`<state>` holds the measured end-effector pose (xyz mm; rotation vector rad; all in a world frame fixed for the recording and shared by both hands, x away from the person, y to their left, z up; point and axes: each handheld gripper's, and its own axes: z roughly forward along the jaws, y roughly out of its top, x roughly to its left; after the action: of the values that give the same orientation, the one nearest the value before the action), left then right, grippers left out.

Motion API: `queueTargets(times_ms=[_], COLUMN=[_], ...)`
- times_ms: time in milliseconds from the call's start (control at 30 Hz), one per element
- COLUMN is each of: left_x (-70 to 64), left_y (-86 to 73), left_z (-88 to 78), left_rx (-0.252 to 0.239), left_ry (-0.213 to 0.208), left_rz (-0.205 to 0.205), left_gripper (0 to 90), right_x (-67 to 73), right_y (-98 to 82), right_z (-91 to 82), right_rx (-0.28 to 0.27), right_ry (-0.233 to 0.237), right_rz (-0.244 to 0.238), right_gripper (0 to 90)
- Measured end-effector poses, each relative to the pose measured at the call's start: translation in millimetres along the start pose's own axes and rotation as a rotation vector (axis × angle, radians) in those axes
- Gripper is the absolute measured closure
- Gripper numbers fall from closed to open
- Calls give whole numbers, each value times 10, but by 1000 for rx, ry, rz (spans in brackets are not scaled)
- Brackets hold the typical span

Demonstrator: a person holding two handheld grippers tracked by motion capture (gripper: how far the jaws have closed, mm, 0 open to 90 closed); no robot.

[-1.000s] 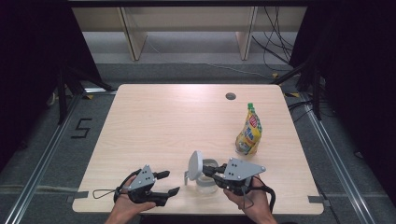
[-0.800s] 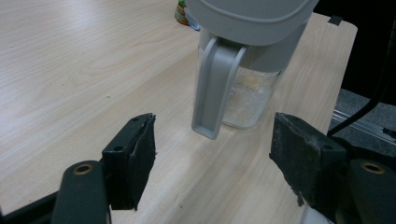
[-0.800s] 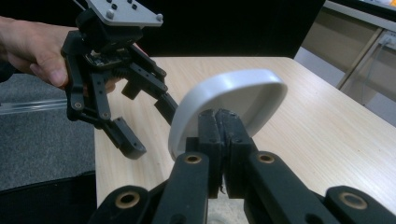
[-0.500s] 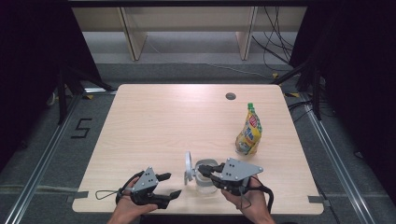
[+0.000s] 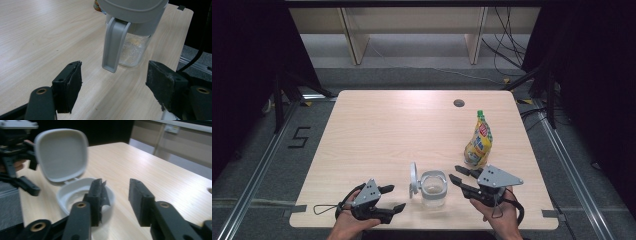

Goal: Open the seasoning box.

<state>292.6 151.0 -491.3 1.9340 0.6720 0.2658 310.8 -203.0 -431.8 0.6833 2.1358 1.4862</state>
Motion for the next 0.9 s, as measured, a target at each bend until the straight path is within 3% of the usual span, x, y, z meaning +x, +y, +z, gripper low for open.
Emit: queueTargets(times_ms=[100,167,233,267,333,500,533,600,667,700,733,800,833,867,900], left_x=[-22,-40,-44,-44,-58,-70,-81,-82,-46,-59,-59,-59,-40,-35,-30], left_y=[2,-9,-18,-18,-30,-26,-31,-32,-21,-30,-30,-28,-23,-23,-21], left_z=[-13,-23,-28,-28,-27,-19,-13,-10,-13,-11,-11,-14,-8,-7,-6], left_rx=[6,22,25,25,22,35,34,34,38,41,41,45,36,41,48], left_ry=[-2,11,15,15,8,0,2,0,0,5,5,8,6,5,0], left_rz=[28,23,17,17,-5,30,14,12,52,17,17,12,38,41,43], left_gripper=[279,276,276,274,269,265,265,265,263,263,262,261,261,260,261], right_x=[-78,-121,-173,-191,-234,-277,-298,-310,-339,-360,-360,-418,-430,-461,-482], right_y=[-54,-90,-127,-146,-187,-267,-280,-290,-324,-339,-339,-384,-399,-419,-435], right_z=[-70,-126,-166,-179,-205,-246,-240,-240,-232,-231,-231,-233,-238,-235,-231], right_rx=[0,-2,6,5,8,28,23,34,63,67,67,69,86,80,89], right_ry=[-49,-76,-107,-109,-143,-194,-211,-202,-223,-236,-236,-255,-255,-282,-275], right_rz=[47,71,49,68,58,124,106,109,95,83,83,100,126,110,126], right_gripper=[563,564,562,557,545,526,520,518,518,518,518,501,484,467,446])
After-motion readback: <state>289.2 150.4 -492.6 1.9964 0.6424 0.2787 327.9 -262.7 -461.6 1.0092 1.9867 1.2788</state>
